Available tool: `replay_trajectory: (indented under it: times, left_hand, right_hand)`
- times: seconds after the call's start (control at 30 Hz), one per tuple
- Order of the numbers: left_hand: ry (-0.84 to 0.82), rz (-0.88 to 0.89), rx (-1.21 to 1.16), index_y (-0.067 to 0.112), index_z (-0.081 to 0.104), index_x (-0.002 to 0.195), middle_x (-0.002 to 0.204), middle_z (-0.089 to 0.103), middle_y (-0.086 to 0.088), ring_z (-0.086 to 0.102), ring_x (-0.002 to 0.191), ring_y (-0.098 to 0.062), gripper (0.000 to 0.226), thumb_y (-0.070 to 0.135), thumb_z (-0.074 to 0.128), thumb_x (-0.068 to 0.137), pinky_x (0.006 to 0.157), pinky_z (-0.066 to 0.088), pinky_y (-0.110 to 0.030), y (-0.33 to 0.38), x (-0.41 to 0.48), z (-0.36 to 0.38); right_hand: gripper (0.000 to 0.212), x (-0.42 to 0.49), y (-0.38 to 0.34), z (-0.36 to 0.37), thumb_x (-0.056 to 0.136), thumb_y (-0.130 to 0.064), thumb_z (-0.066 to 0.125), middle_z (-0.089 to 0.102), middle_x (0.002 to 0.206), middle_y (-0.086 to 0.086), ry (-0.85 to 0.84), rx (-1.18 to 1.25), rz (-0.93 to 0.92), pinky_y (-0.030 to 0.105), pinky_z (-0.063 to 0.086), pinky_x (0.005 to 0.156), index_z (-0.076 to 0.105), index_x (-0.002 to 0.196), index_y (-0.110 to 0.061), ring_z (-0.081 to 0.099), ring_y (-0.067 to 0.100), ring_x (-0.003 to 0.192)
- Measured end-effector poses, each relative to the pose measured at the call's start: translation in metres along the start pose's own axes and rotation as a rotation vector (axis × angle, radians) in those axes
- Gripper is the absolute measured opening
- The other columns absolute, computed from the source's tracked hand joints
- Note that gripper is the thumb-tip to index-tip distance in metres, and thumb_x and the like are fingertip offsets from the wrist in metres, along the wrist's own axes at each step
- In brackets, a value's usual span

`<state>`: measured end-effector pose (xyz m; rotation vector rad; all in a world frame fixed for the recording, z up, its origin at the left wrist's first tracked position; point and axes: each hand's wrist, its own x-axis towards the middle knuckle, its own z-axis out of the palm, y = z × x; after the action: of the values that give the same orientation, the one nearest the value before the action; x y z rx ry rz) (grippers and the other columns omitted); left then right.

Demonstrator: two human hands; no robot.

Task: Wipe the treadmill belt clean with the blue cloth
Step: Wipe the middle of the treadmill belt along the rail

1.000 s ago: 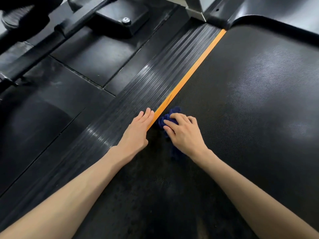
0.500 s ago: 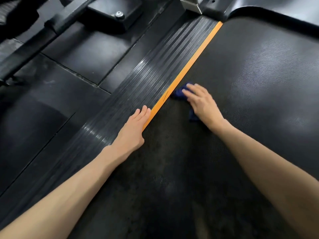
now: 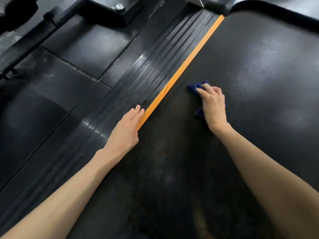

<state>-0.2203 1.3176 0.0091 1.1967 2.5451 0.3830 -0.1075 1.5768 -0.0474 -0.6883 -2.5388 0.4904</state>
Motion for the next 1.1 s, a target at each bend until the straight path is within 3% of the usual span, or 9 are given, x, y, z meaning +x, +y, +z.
replay_trajectory:
  times: [0.1,0.23,0.33,0.53,0.7,0.77,0.97,1.03,1.1]
  left_hand:
    - [0.091,0.021,0.029,0.006,0.040,0.141,0.148,0.037,-0.007,0.035,0.132,-0.026,0.058,-0.007,0.054,0.086,0.107,0.034,-0.036,-0.001,-0.002,0.006]
    - [0.137,0.021,0.028,0.002,0.048,0.134,0.140,0.046,-0.011,0.044,0.118,-0.030,0.059,-0.016,0.055,0.079,0.095,0.047,-0.042,-0.004,-0.007,0.015]
    - [0.159,0.060,0.037,0.000,0.050,0.132,0.138,0.049,-0.013,0.045,0.114,-0.028,0.060,-0.019,0.058,0.076,0.094,0.045,-0.037,-0.010,-0.017,0.017]
    - [0.153,0.059,0.053,-0.001,0.053,0.128,0.132,0.055,-0.012,0.051,0.108,-0.030,0.047,-0.004,0.064,0.083,0.091,0.047,-0.038,-0.017,-0.034,0.010]
    - [0.101,0.017,0.088,-0.002,0.053,0.128,0.133,0.053,-0.012,0.050,0.103,-0.031,0.054,-0.013,0.064,0.076,0.089,0.048,-0.039,-0.013,-0.030,0.010]
    - [0.098,0.015,0.102,-0.001,0.052,0.129,0.134,0.053,-0.010,0.050,0.100,-0.030,0.055,-0.012,0.064,0.077,0.088,0.048,-0.039,-0.012,-0.031,0.008]
    - [0.087,-0.053,0.087,0.005,0.046,0.135,0.141,0.045,-0.003,0.041,0.105,-0.023,0.055,-0.010,0.057,0.083,0.085,0.049,-0.038,-0.005,-0.030,0.008]
    - [0.081,-0.061,0.098,0.005,0.046,0.134,0.140,0.044,-0.003,0.041,0.104,-0.024,0.057,-0.012,0.056,0.080,0.084,0.049,-0.039,-0.003,-0.030,0.008]
    - [0.079,-0.063,0.114,0.005,0.045,0.134,0.140,0.044,-0.003,0.041,0.102,-0.025,0.059,-0.013,0.056,0.079,0.083,0.050,-0.039,-0.003,-0.032,0.008]
  right_hand:
    - [0.026,-0.028,-0.053,0.026,0.089,-0.017,0.048,0.064,0.110,0.005,0.033,0.053,0.217,0.024,0.030,0.083,0.068,0.106,-0.014,0.047,0.024,0.097]
    - [0.035,-0.130,-0.139,0.040,0.086,-0.017,0.042,0.065,0.117,0.007,-0.254,0.149,-0.407,0.032,0.036,0.090,0.069,0.107,-0.012,0.058,0.026,0.105]
    - [0.039,-0.113,-0.097,0.020,0.091,-0.019,0.037,0.062,0.123,0.009,-0.368,0.142,-0.713,0.034,0.035,0.092,0.066,0.115,-0.010,0.048,0.026,0.113]
    - [0.027,-0.052,-0.057,0.012,0.088,-0.011,0.050,0.062,0.115,0.011,0.047,0.141,0.232,0.013,0.030,0.093,0.068,0.108,-0.012,0.053,0.030,0.103]
    - [0.035,-0.155,-0.133,0.027,0.091,-0.018,0.041,0.060,0.126,0.007,-0.415,0.226,-0.540,0.037,0.038,0.095,0.065,0.116,-0.012,0.053,0.026,0.114]
    - [0.036,-0.129,-0.095,0.015,0.094,-0.020,0.039,0.061,0.126,0.009,-0.389,0.215,-0.667,0.035,0.037,0.096,0.066,0.115,-0.010,0.051,0.026,0.114]
    - [0.028,-0.065,-0.049,0.002,0.094,-0.011,0.049,0.056,0.124,0.011,0.038,0.186,0.289,0.033,0.035,0.099,0.065,0.116,-0.017,0.046,0.004,0.106]
    - [0.028,-0.100,-0.099,0.018,0.093,-0.014,0.045,0.062,0.117,0.012,-0.077,0.214,0.047,0.036,0.038,0.092,0.067,0.110,-0.012,0.057,0.025,0.104]
    - [0.034,-0.156,-0.137,0.021,0.095,-0.018,0.038,0.062,0.122,0.012,-0.349,0.283,-0.493,0.036,0.034,0.095,0.067,0.111,-0.009,0.056,0.032,0.108]
